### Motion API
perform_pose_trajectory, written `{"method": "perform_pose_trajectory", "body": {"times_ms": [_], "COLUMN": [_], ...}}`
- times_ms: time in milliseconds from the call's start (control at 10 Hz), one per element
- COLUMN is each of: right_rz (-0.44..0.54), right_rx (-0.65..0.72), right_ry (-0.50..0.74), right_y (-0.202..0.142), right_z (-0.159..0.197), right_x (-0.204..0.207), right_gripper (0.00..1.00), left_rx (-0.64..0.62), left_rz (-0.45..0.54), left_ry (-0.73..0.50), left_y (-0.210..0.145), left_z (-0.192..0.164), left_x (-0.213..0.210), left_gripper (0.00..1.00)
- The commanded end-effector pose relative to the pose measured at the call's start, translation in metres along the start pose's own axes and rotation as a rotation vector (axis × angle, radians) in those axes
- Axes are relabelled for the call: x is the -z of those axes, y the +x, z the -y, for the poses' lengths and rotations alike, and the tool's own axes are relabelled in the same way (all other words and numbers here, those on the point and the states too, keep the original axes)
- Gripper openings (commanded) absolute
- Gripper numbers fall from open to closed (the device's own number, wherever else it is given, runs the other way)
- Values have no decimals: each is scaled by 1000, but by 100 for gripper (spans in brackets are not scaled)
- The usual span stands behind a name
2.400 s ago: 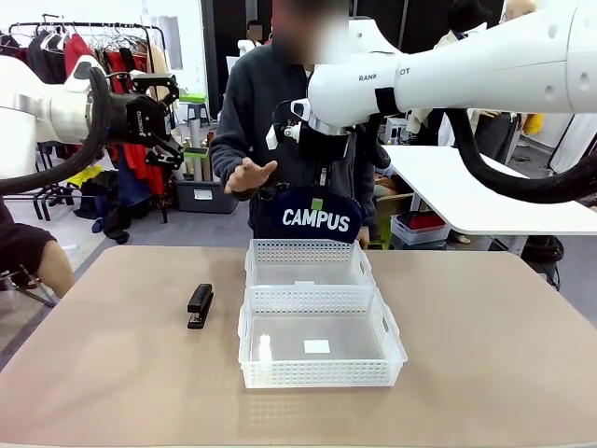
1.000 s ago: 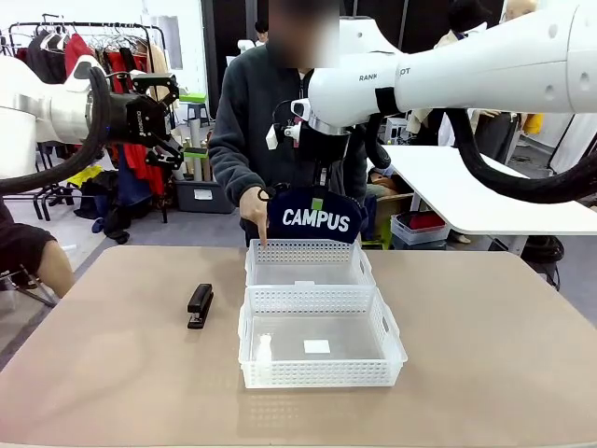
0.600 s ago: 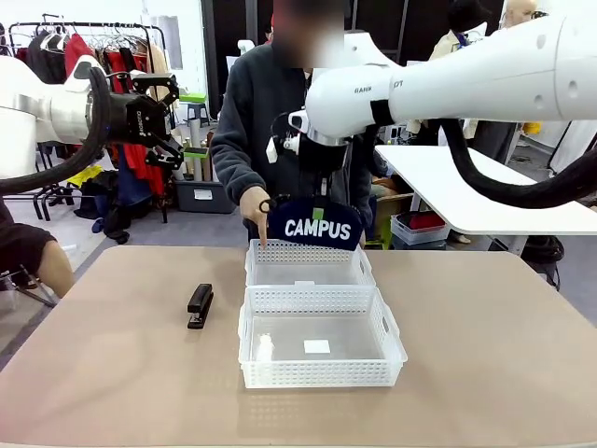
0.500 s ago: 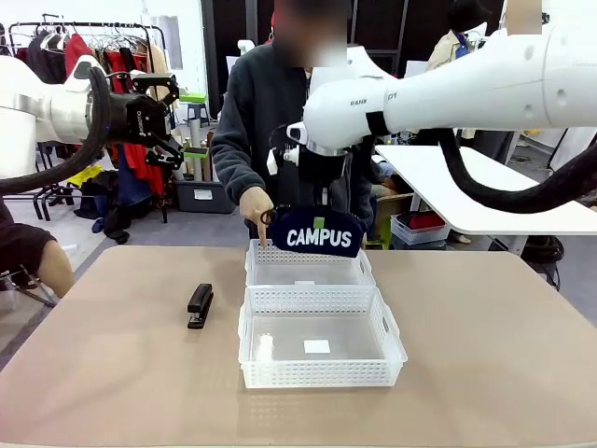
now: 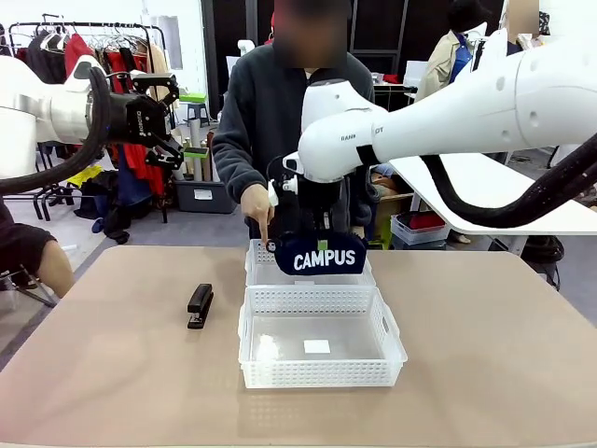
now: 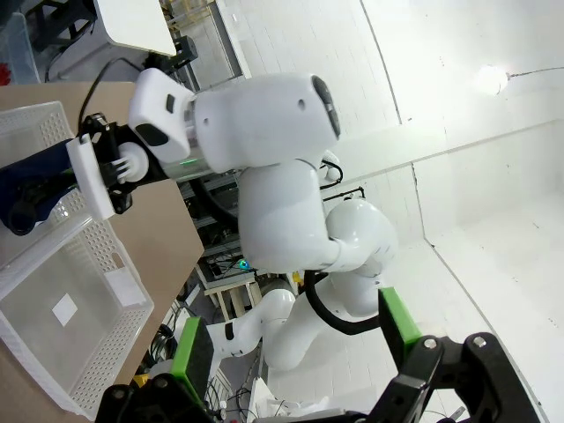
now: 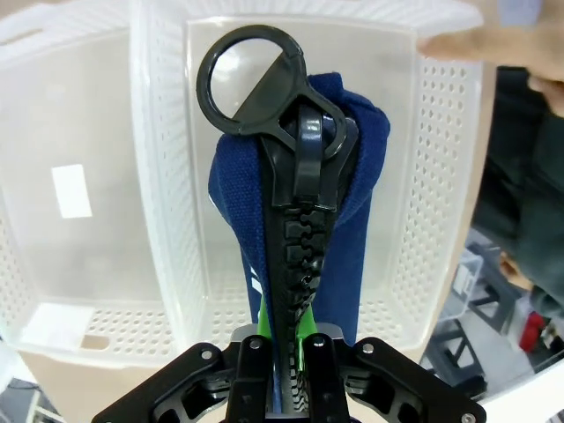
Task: Distribute items into two baskets.
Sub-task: Place the picked Pencil pouch into the Organizing basket as instructed by the person.
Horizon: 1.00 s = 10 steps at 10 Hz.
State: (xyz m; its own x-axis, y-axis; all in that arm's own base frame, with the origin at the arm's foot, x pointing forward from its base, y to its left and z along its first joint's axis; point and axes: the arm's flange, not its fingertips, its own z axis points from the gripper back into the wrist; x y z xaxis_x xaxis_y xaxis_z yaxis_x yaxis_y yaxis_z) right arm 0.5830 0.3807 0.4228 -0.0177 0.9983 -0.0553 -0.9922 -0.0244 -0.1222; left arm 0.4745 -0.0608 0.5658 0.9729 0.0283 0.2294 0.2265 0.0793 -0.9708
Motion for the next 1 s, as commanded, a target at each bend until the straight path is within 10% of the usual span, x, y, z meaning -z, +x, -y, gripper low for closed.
{"method": "perform_pose_trajectory", "body": {"times_ms": [0, 900], "right_rz": [-33, -29], "right_rx": [-20, 69], "right_ry": [-66, -55], "right_y": [4, 26], "right_z": [0, 21], "right_x": [12, 61], "right_gripper": [0, 0], "left_rx": [3, 3], "left_rz": [6, 6], "left_ry": [1, 1], "left_y": [0, 0], "left_z": [2, 2], "left_x": [-1, -1], "left_gripper": [100, 100]}}
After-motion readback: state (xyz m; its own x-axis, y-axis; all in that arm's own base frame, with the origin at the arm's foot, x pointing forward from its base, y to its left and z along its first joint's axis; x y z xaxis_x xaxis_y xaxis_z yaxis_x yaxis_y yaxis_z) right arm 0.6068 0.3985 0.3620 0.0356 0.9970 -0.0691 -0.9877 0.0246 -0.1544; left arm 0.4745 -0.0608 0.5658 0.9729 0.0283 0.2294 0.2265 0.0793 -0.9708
